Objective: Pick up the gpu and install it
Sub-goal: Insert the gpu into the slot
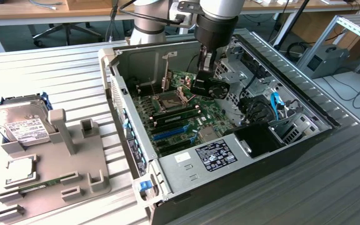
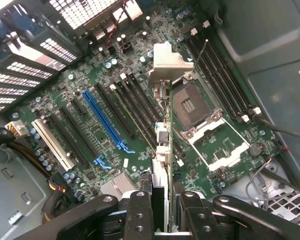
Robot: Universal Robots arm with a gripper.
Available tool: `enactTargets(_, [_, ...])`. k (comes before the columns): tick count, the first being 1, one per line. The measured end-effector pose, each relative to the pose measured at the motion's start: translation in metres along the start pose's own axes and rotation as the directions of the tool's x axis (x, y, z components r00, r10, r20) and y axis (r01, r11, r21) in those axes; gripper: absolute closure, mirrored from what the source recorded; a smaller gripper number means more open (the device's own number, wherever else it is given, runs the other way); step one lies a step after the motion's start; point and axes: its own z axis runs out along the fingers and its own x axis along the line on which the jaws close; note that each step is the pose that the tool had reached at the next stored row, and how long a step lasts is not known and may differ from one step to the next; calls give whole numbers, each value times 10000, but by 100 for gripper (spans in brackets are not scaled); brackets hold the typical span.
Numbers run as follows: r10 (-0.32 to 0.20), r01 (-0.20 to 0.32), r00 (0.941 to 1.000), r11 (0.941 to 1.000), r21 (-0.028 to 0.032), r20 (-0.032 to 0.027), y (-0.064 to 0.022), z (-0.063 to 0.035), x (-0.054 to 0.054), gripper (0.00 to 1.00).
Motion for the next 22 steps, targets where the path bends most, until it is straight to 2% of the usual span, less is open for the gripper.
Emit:
enactTargets(9, [-420, 420, 9991, 9991, -12, 8, 0, 0, 0, 74])
enactTargets(22, [-1068, 1068, 9943, 9943, -29, 20, 0, 0, 0, 74])
